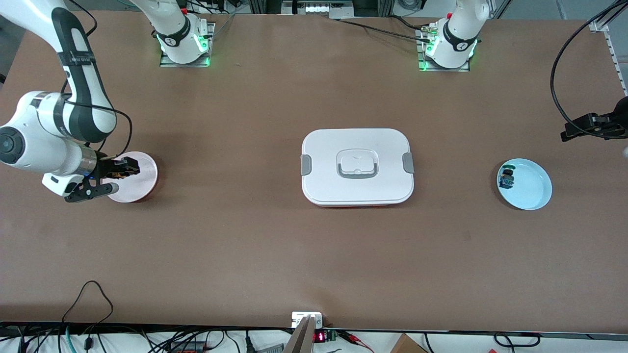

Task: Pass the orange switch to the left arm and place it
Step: 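Close the right gripper on the orange switch, then lift the switch with the right gripper while the left gripper approaches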

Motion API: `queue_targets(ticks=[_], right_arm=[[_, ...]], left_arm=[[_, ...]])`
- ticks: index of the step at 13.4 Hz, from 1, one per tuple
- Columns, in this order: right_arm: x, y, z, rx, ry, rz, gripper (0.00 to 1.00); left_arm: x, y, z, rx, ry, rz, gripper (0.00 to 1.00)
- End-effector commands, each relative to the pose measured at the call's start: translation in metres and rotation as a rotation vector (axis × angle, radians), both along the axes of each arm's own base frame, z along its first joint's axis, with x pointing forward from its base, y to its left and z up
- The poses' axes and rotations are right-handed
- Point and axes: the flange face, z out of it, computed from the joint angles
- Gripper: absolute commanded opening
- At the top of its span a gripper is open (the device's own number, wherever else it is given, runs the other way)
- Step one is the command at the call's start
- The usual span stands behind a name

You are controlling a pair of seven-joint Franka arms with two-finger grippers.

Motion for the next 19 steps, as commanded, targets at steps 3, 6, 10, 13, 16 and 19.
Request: queue_targets(ticks=[3, 6, 10, 13, 16, 19], right_arm=[[0.016, 0.081, 0.094, 0.080, -0.071, 0.169, 0.00], [0.015, 0.121, 0.138, 0.175, -0.145, 0.207, 0.00], [0.008, 0.169, 0.163, 0.457, -0.196, 0.286, 0.00], [0.001, 0.216, 0.177, 0.619, -0.293, 0.468, 0.00], [-0.007, 0.250, 0.186, 0.793, -0.369, 0.603, 0.00], [-0.018, 0.296, 0.188, 1.018, -0.418, 0.635, 0.00]], left_arm=[[0.004, -0.008, 0.000, 0.028, 0.016, -0.003, 1.00], [0.000, -0.005, 0.000, 0.024, 0.040, 0.004, 1.00], [-0.005, -0.008, 0.003, 0.005, 0.073, -0.005, 1.00], [-0.015, -0.021, 0.016, -0.198, 0.121, 0.010, 1.00], [-0.017, -0.012, -0.001, -0.487, 0.189, 0.058, 1.00], [-0.001, -0.003, -0.035, -0.913, 0.252, 0.109, 1.00]])
